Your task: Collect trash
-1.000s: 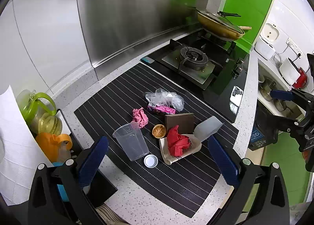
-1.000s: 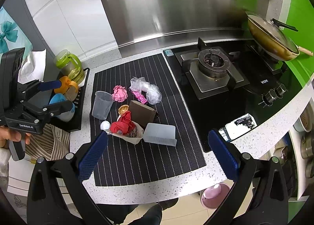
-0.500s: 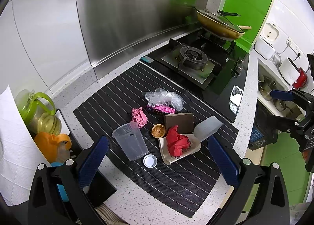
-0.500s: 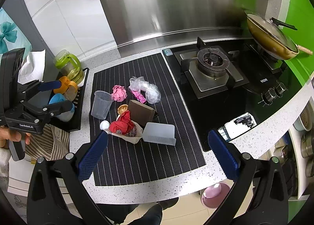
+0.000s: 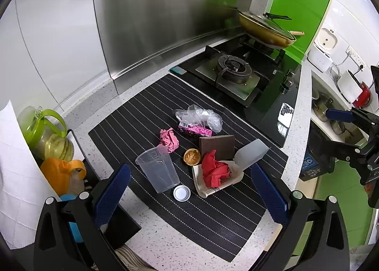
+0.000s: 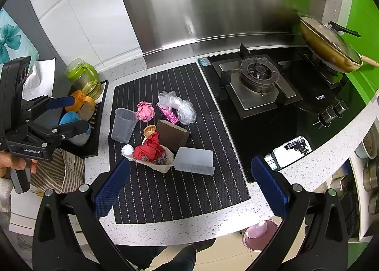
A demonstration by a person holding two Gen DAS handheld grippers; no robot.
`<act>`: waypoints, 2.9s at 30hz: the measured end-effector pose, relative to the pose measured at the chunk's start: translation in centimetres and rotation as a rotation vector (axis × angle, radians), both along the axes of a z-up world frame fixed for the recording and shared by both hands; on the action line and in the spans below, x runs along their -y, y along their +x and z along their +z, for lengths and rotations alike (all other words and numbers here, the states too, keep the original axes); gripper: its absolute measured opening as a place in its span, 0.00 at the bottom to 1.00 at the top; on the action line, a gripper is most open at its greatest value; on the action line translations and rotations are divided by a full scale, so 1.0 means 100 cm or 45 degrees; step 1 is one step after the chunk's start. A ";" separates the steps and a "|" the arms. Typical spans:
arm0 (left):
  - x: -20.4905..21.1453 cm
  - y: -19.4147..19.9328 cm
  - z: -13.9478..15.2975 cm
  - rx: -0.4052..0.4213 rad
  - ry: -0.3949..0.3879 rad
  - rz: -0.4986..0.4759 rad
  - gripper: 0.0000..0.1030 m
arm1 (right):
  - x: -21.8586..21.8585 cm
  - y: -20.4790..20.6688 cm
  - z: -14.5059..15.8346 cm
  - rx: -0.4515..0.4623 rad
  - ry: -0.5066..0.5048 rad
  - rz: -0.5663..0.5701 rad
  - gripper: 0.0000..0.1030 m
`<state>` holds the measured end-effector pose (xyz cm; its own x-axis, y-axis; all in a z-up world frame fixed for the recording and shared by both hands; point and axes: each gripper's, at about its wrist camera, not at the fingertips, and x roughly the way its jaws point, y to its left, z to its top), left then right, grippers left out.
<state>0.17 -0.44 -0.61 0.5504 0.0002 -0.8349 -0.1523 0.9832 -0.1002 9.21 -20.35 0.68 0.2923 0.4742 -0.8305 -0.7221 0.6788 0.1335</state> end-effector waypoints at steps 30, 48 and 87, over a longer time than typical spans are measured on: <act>-0.020 0.009 -0.023 -0.083 -0.054 0.047 0.95 | -0.059 0.036 -0.126 -0.205 -0.250 -0.027 0.97; -0.029 0.014 -0.037 -0.128 -0.082 0.092 0.95 | -0.059 0.044 -0.142 -0.257 -0.226 -0.032 0.75; -0.065 0.044 -0.112 -0.294 -0.114 0.350 0.53 | -0.012 0.042 -0.053 -0.098 -0.059 -0.091 0.75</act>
